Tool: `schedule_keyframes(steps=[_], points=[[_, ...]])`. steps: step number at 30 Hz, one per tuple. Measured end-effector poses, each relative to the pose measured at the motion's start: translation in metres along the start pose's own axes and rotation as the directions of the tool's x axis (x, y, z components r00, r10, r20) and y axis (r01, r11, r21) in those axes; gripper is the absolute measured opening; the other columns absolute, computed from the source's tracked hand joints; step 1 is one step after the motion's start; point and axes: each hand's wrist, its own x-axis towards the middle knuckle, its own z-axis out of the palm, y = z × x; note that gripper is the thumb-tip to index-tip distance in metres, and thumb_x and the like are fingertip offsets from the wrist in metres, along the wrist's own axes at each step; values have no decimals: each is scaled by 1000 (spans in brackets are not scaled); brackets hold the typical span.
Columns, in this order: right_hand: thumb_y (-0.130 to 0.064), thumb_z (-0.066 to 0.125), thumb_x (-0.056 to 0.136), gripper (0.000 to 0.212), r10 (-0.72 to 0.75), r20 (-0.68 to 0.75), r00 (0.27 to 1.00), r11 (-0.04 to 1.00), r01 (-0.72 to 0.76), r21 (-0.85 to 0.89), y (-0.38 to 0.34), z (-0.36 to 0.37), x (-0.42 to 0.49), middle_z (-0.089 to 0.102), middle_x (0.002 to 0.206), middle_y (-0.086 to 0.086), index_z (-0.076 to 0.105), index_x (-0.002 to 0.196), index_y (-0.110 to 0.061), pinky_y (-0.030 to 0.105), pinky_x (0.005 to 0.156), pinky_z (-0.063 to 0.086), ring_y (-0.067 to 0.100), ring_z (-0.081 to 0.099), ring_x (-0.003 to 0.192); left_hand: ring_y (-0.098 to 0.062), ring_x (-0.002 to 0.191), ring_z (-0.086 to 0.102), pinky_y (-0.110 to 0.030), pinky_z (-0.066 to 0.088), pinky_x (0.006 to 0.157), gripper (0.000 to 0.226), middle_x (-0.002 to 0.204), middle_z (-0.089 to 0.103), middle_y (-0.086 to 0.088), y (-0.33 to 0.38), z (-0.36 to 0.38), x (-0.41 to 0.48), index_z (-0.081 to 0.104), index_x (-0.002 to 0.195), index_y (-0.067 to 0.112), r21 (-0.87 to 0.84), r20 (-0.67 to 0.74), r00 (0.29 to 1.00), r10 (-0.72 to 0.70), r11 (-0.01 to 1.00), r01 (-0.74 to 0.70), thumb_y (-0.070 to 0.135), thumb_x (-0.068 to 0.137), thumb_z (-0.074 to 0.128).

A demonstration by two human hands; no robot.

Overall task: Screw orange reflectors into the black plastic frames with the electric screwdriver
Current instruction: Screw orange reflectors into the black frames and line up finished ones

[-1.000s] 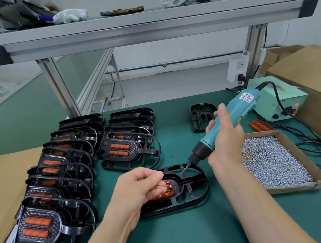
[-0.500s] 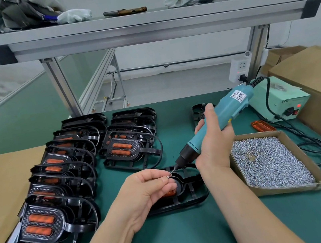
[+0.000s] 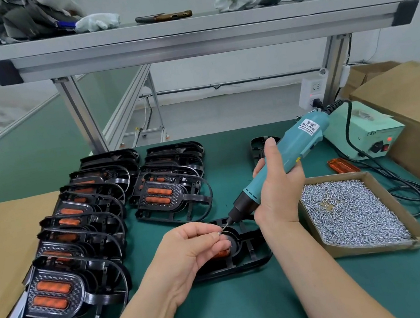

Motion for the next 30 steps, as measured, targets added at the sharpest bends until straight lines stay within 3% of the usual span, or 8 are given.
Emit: schedule_keyframes(steps=[5, 11, 16, 21, 24, 26, 28, 30], points=[[-32, 70, 92, 21, -23, -38, 999, 1000, 22, -22, 2, 1, -1, 55, 57, -12, 53, 92, -20, 22, 53, 48, 7, 52, 53, -32, 76, 74, -23, 59, 65, 12, 86, 71, -28, -4, 6, -2, 69, 82, -7, -7, -42, 997, 67, 998, -68, -17, 78, 69], [-32, 70, 92, 18, 39, -111, 993, 999, -39, -1, 3, 1, 0, 53, 60, -8, 55, 94, -22, 26, 55, 47, 8, 51, 54, -28, 81, 73, -28, 59, 77, 25, 83, 74, -18, -18, 9, -7, 73, 74, 13, 123, -58, 951, 302, 948, -294, -10, 81, 71], [-33, 70, 91, 18, 61, -112, 992, 998, -62, -8, 5, 1, 0, 54, 60, -10, 56, 95, -23, 27, 60, 49, 7, 53, 56, -25, 83, 73, -27, 58, 77, 40, 84, 73, -9, -19, 9, -8, 76, 97, 28, 262, -24, 899, 437, 871, -416, -9, 86, 68], [-33, 70, 90, 22, 44, -59, 997, 999, -45, -24, 7, 13, -5, 53, 58, -6, 52, 89, -19, 27, 55, 46, 9, 50, 52, -4, 88, 71, -14, 54, 74, 63, 97, 77, 7, -14, 4, -11, 61, 129, 34, 447, 6, 881, 474, 787, -426, -6, 83, 73], [-30, 70, 90, 23, 23, -5, 1000, 1000, -24, -19, 9, 22, -10, 53, 57, -5, 50, 88, -18, 24, 52, 46, 10, 50, 51, 12, 105, 57, -2, 40, 84, 81, 117, 64, 32, -14, -9, -14, 44, 139, 49, 668, 14, 861, 508, 637, -386, 24, 74, 84], [-30, 71, 89, 24, -8, 45, 999, 1000, 9, -25, 11, 27, -14, 53, 58, -5, 51, 86, -18, 25, 53, 46, 11, 50, 53, 17, 123, 38, -6, 30, 99, 103, 129, 47, 41, -15, -20, -19, 27, 147, 51, 782, 56, 873, 484, 522, -340, 52, 60, 80], [-33, 72, 85, 23, -47, 101, 994, 997, 52, -50, 14, 31, -19, 55, 61, -4, 53, 86, -19, 25, 54, 47, 12, 52, 55, 8, 134, 26, -22, 25, 113, 121, 138, 37, 32, -20, -32, -21, 12, 155, 43, 852, 82, 892, 445, 433, -295, 66, 51, 71], [-40, 74, 79, 25, -84, 167, 982, 991, 100, -93, 19, 35, -25, 57, 67, 0, 56, 85, -23, 25, 56, 48, 14, 54, 58, -1, 139, 22, -31, 24, 116, 130, 145, 35, 21, -26, -40, -20, 4, 157, 40, 887, 75, 906, 416, 387, -251, 70, 49, 70]])
